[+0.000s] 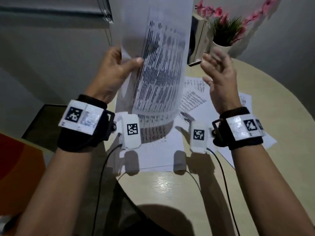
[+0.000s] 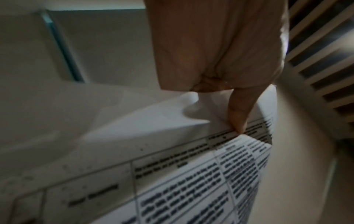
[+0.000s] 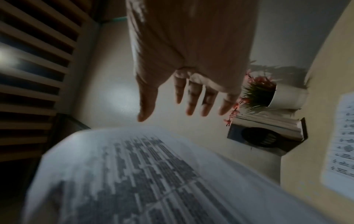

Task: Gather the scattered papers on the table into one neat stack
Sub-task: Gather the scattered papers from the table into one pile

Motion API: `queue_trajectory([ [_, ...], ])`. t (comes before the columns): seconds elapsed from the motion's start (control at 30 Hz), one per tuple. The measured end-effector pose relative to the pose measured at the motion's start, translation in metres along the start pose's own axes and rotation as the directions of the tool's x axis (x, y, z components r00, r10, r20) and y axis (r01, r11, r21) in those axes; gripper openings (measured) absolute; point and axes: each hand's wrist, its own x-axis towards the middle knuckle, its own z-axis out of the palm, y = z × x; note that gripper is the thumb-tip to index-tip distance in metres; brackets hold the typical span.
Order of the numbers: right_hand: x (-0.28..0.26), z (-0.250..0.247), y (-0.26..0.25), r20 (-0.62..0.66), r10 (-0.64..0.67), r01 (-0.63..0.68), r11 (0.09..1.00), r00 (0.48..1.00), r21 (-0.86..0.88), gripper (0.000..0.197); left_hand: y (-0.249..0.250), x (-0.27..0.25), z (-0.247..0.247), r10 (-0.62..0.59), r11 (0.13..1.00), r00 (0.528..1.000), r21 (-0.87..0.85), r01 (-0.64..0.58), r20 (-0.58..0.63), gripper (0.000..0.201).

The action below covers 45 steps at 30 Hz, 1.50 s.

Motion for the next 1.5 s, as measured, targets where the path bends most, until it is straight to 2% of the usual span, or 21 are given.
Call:
queue_trajectory([
  [0.07,0.01,0.011,0.001,0.014,0.019,-0.019,0.999,1.0,0.031,0.107,0.017,0.002,-0.002,0.057,0.998,0.995,0.032,-0.06,0.076,0.024],
  [0.1,0.016,0.015,0.005,0.044,0.061,-0.063,0.997,0.997,0.047,0.11,0.023,0.003,-0.003,0.077,0.995,0.99,0.047,-0.083,0.119,0.026],
  [0.2,0.025,0.023,0.008,0.159,0.099,-0.119,0.985,0.982,0.122,0.09,0.032,0.008,-0.011,0.085,0.992,0.988,0.087,-0.096,0.127,0.022],
  [0.27,0.031,0.025,0.006,0.184,0.015,-0.053,0.977,0.983,0.206,0.064,0.03,0.011,-0.018,0.102,0.991,0.993,0.081,-0.106,0.061,0.024],
  [0.37,0.034,0.026,-0.006,0.064,-0.121,0.106,0.972,0.991,0.208,0.042,0.023,0.014,-0.026,0.156,0.986,0.982,0.07,-0.15,-0.108,0.024],
  [0.43,0.031,0.027,-0.012,-0.007,-0.227,0.225,0.959,0.974,0.175,0.025,0.017,0.015,-0.027,0.184,0.982,0.958,0.089,-0.169,-0.218,0.024],
  [0.53,0.02,0.032,-0.004,-0.073,-0.324,0.329,0.942,0.943,0.066,0.02,0.001,0.01,-0.024,0.135,0.989,0.938,0.103,-0.107,-0.319,0.023],
  [0.6,0.011,0.034,0.015,-0.082,-0.287,0.288,0.958,0.954,-0.002,0.022,-0.019,-0.001,-0.022,0.034,0.993,0.933,0.117,0.008,-0.359,0.021],
  [0.67,0.002,0.033,0.04,-0.086,-0.188,0.182,0.981,0.978,-0.072,0.026,-0.043,-0.016,-0.019,-0.086,0.987,0.923,0.098,0.131,-0.374,0.022],
  [0.73,-0.007,0.032,0.066,-0.078,-0.07,0.058,0.988,0.995,-0.143,0.028,-0.064,-0.028,-0.015,-0.231,0.966,0.89,0.018,0.259,-0.394,0.035],
  [0.8,-0.011,0.032,0.082,-0.067,0.015,-0.028,0.979,0.998,-0.201,0.025,-0.077,-0.032,-0.01,-0.326,0.935,0.857,0.001,0.356,-0.4,0.054],
  [0.87,-0.011,0.036,0.084,-0.079,0.039,-0.057,0.97,0.996,-0.236,0.022,-0.083,-0.03,-0.008,-0.326,0.926,0.857,0.048,0.375,-0.398,0.048],
  [0.93,-0.006,0.038,0.078,-0.089,-0.009,-0.013,0.972,0.996,-0.236,0.026,-0.077,-0.024,-0.009,-0.286,0.929,0.867,0.105,0.356,-0.409,0.031],
  [1.0,-0.001,0.038,0.077,-0.084,-0.043,0.022,0.97,0.996,-0.244,0.021,-0.071,-0.015,-0.012,-0.267,0.941,0.856,0.071,0.33,-0.443,0.013],
  [1.03,0.0,0.038,0.081,-0.072,-0.024,0.003,0.962,0.997,-0.273,0.014,-0.068,-0.009,-0.014,-0.275,0.948,0.842,0.017,0.319,-0.465,0.011],
  [1.1,0.001,0.037,0.099,-0.056,0.072,-0.088,0.91,0.996,-0.406,0.024,-0.075,0.002,-0.02,-0.256,0.948,0.828,0.039,0.317,-0.499,0.018],
  [1.17,-0.01,0.035,0.121,-0.069,0.196,-0.202,0.827,0.978,-0.525,0.029,-0.1,0.008,-0.025,-0.3,0.903,0.798,0.113,0.414,-0.523,0.03],
  [1.23,-0.026,0.032,0.14,-0.088,0.312,-0.307,0.775,0.946,-0.552,0.025,-0.13,0.005,-0.029,-0.408,0.821,0.714,0.113,0.559,-0.568,0.037],
  [1.3,-0.039,0.027,0.151,-0.068,0.407,-0.377,0.754,0.911,-0.538,0.026,-0.152,-0.004,-0.031,-0.488,0.681,0.623,0.179,0.71,-0.611,0.041],
  [1.4,-0.04,0.012,0.154,0.011,0.476,-0.342,0.648,0.879,-0.681,0.026,-0.169,-0.018,-0.03,-0.53,0.489,0.549,0.295,0.821,-0.647,0.038],
  [1.5,-0.026,-0.022,0.145,-0.047,0.432,-0.32,0.586,0.901,-0.744,0.032,-0.172,-0.018,-0.014,-0.539,0.292,0.441,0.332,0.897,-0.718,0.056],
])
